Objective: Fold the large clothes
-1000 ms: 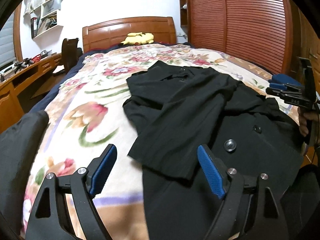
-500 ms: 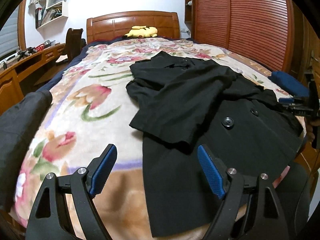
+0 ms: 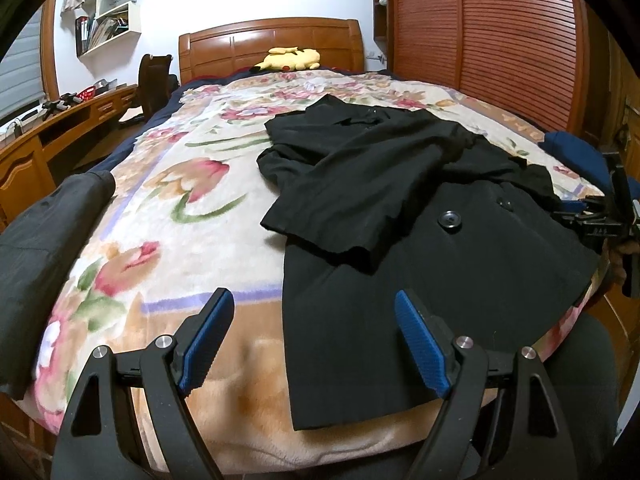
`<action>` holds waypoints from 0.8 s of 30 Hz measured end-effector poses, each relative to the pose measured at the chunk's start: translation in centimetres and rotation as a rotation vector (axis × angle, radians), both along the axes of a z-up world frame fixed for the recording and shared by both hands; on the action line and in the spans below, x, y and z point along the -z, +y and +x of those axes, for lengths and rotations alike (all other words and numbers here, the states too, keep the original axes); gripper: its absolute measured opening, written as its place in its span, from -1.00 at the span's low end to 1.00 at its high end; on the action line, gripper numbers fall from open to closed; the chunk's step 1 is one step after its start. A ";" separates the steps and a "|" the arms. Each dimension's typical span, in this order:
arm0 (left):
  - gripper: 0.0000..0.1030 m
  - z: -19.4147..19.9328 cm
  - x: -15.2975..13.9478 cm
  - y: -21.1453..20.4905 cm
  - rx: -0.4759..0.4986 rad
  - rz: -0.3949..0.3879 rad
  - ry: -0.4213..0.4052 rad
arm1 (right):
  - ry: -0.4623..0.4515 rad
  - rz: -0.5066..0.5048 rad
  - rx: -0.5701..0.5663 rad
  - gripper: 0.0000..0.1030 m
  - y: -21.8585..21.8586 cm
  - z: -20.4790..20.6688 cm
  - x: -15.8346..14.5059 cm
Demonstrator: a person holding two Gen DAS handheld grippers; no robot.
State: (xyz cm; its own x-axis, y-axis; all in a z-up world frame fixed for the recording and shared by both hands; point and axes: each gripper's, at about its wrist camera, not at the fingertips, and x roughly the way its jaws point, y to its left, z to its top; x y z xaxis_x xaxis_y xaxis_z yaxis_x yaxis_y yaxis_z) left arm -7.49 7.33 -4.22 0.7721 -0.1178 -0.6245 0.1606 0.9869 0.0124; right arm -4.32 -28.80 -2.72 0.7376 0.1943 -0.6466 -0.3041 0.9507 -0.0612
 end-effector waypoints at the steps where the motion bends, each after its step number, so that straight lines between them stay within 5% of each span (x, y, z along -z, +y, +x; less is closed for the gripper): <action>1: 0.62 0.0 0.1 0.0 -0.002 0.002 0.005 | -0.004 -0.003 -0.001 0.14 0.0 0.0 0.0; 18: 0.62 -0.3 2.1 0.7 -0.014 -0.026 0.042 | 0.023 -0.044 0.051 0.29 -3.7 -5.1 -1.2; 24: 0.24 -0.6 2.1 0.5 0.023 -0.056 0.053 | 0.045 0.016 0.031 0.29 -4.2 -5.6 -0.8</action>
